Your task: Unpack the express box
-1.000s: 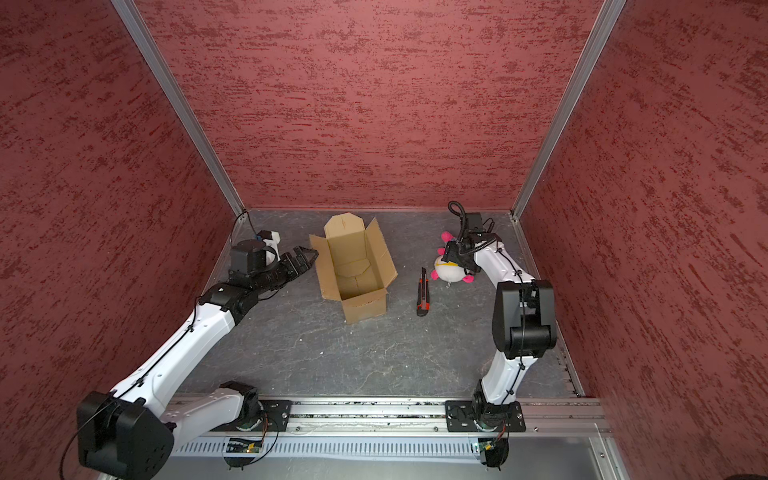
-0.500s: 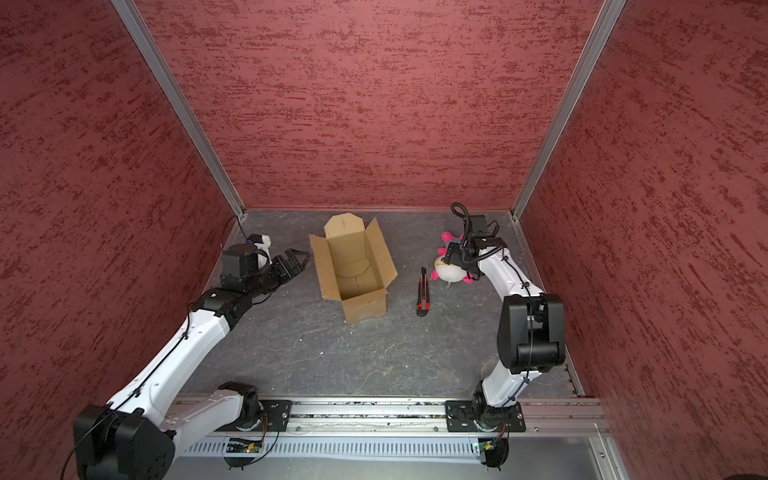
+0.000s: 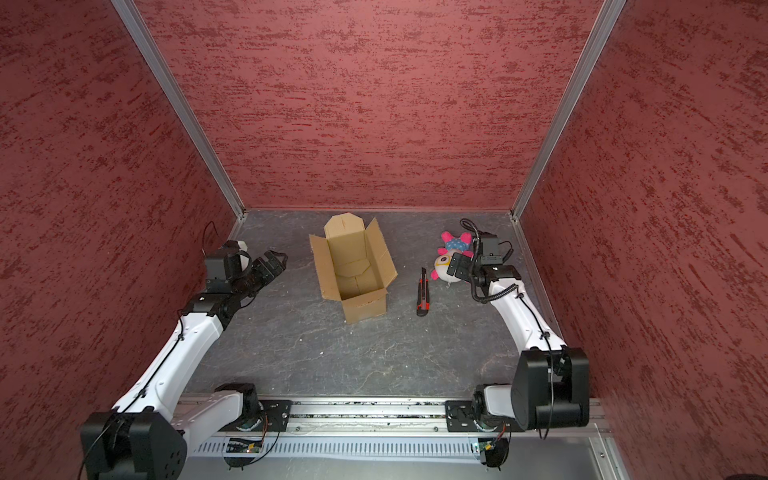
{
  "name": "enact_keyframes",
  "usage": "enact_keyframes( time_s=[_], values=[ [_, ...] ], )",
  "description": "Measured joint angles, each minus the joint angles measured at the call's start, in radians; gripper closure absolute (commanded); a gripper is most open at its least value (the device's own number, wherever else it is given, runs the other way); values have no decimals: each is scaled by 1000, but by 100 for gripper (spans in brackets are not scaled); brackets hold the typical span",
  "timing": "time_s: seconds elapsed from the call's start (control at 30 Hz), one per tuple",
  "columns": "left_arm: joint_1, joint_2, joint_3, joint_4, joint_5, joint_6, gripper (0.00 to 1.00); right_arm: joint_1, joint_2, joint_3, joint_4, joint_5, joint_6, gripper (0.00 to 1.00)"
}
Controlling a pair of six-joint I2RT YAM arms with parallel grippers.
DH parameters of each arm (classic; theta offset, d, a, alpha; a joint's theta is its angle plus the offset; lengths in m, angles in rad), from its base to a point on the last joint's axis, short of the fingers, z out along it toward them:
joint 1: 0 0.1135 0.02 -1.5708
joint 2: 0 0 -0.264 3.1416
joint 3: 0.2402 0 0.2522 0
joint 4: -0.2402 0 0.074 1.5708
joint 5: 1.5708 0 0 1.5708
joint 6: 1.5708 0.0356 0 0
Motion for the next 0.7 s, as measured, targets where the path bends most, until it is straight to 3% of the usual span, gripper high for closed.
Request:
enact_keyframes(
  time_s=[0.37,0.7],
  values=[
    [49,32,-32,52,-71,82,0,17,-183,-140,119,6,13,1],
    [62,34,-79,157,-130,209,0,41,-293,-150,159,22,0,1]
  ],
)
